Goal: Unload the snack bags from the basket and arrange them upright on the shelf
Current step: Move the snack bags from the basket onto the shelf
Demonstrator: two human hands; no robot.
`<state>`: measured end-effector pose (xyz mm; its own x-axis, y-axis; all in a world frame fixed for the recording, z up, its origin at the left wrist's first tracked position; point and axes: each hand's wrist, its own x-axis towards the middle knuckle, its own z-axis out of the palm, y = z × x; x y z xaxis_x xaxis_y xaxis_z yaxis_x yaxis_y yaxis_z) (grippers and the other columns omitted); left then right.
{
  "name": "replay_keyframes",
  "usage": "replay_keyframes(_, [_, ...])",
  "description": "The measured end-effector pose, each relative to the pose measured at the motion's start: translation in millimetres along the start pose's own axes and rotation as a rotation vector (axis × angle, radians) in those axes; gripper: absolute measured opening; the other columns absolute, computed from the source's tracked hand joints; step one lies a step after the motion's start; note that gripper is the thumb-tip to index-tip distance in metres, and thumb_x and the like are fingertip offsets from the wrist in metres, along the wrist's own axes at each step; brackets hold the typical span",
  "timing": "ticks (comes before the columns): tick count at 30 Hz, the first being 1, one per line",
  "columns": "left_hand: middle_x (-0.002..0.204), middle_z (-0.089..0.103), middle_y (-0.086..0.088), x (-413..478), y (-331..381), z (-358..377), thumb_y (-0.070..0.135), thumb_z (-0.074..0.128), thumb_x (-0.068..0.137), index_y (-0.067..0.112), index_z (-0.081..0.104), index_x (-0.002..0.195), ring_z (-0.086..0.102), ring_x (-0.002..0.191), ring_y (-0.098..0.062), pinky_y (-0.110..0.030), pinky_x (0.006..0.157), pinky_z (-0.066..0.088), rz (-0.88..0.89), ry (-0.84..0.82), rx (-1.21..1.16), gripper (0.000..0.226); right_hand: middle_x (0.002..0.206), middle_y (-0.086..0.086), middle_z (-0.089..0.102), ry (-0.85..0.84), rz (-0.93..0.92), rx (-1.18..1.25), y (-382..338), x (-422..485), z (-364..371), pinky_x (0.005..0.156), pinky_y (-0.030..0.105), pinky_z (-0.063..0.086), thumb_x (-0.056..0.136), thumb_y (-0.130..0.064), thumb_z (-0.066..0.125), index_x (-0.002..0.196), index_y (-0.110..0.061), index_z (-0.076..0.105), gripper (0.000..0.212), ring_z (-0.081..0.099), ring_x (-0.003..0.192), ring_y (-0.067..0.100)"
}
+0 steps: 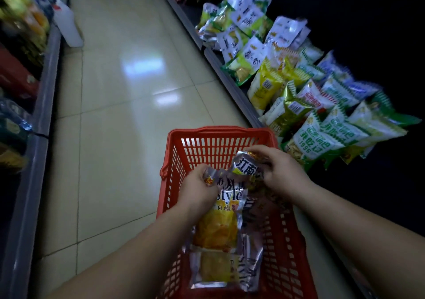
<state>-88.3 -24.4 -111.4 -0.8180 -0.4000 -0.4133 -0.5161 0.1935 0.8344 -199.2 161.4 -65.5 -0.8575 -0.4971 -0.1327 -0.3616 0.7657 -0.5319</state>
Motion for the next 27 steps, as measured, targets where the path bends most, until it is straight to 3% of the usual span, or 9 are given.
replay_keyframes(6, [0.081, 0.069, 0.019, -56, 62, -42, 0.024, 0.081, 0.082, 0.041, 0.058, 0.092, 0.068, 0.074, -0.007, -0.033, 0.062, 0.056, 0.227, 0.104, 0.064, 0.030, 0.137, -0.007, 0.056, 0.189, -0.044, 0.014, -45, -39, -60, 0.079, 0.045, 0.058, 0.093, -0.008, 0.057, 0.137, -0.060, 0.035, 0.071, 0.063, 0.107, 0.026])
replay_keyframes(10, [0.106, 0.068, 0.015, -108, 87, -60, 0.029, 0.082, 0.078, 0.056, 0.053, 0.109, 0.072, 0.082, -0.013, -0.045, 0.070, 0.063, 0.293, 0.056, 0.152, 0.051, 0.125, -0.007, 0.055, 0.166, -0.043, -0.008, -67, -77, -92, 0.075, 0.046, 0.059, 0.090, -0.001, 0.058, 0.135, -0.060, 0.037, 0.077, 0.063, 0.100, 0.022])
replay_keyframes(13, [0.115, 0.067, 0.012, -134, 97, -67, 0.029, 0.085, 0.075, 0.060, 0.053, 0.113, 0.072, 0.090, -0.016, -0.045, 0.073, 0.063, 0.322, 0.000, 0.145, 0.058, 0.119, -0.010, 0.061, 0.209, -0.017, 0.091, -61, -102, -99, 0.080, 0.043, 0.059, 0.096, -0.014, 0.062, 0.123, -0.059, 0.050, 0.053, 0.064, 0.102, 0.017])
replay_keyframes(16, [0.119, 0.068, 0.012, -150, 105, -67, 0.027, 0.086, 0.074, 0.058, 0.056, 0.115, 0.074, 0.085, -0.014, -0.045, 0.068, 0.064, 0.351, -0.051, 0.082, 0.059, 0.121, -0.010, 0.062, 0.329, 0.034, 0.231, -49, -125, -100, 0.088, 0.033, 0.054, 0.097, -0.017, 0.065, 0.115, -0.053, 0.059, 0.040, 0.062, 0.109, 0.013])
replay_keyframes(20, [0.139, 0.052, 0.016, -168, 109, -56, 0.020, 0.083, 0.083, 0.068, 0.042, 0.133, 0.069, 0.108, -0.018, -0.022, 0.062, 0.059, 0.421, -0.117, 0.134, 0.080, 0.123, -0.005, 0.060, 0.362, 0.097, 0.300, -34, -149, -96, 0.093, 0.036, 0.053, 0.097, -0.015, 0.066, 0.110, -0.062, 0.057, 0.049, 0.060, 0.111, 0.016])
replay_keyframes(22, [0.142, 0.053, 0.013, -172, 110, -45, 0.020, 0.080, 0.085, 0.071, 0.041, 0.131, 0.063, 0.119, -0.017, -0.021, 0.071, 0.058, 0.466, -0.157, 0.173, 0.079, 0.119, -0.002, 0.061, 0.371, 0.123, 0.324, -25, -159, -95, 0.090, 0.033, 0.051, 0.096, -0.012, 0.066, 0.105, -0.067, 0.054, 0.057, 0.061, 0.107, 0.016])
replay_keyframes(24, [0.136, 0.058, 0.015, -171, 113, -33, 0.020, 0.077, 0.088, 0.068, 0.047, 0.126, 0.059, 0.118, -0.007, -0.031, 0.087, 0.060, 0.502, -0.189, 0.226, 0.068, 0.116, 0.000, 0.061, 0.366, 0.149, 0.339, -15, -164, -96, 0.085, 0.030, 0.047, 0.095, -0.009, 0.066, 0.104, -0.068, 0.052, 0.061, 0.061, 0.104, 0.017])
replay_keyframes(27, [0.129, 0.062, 0.019, -161, 118, -16, 0.017, 0.076, 0.088, 0.059, 0.057, 0.117, 0.064, 0.111, -0.008, -0.041, 0.091, 0.059, 0.507, -0.232, 0.242, 0.055, 0.114, 0.000, 0.060, 0.353, 0.176, 0.337, 1, -164, -101, 0.083, 0.026, 0.043, 0.095, -0.004, 0.064, 0.104, -0.065, 0.052, 0.063, 0.059, 0.103, 0.016])
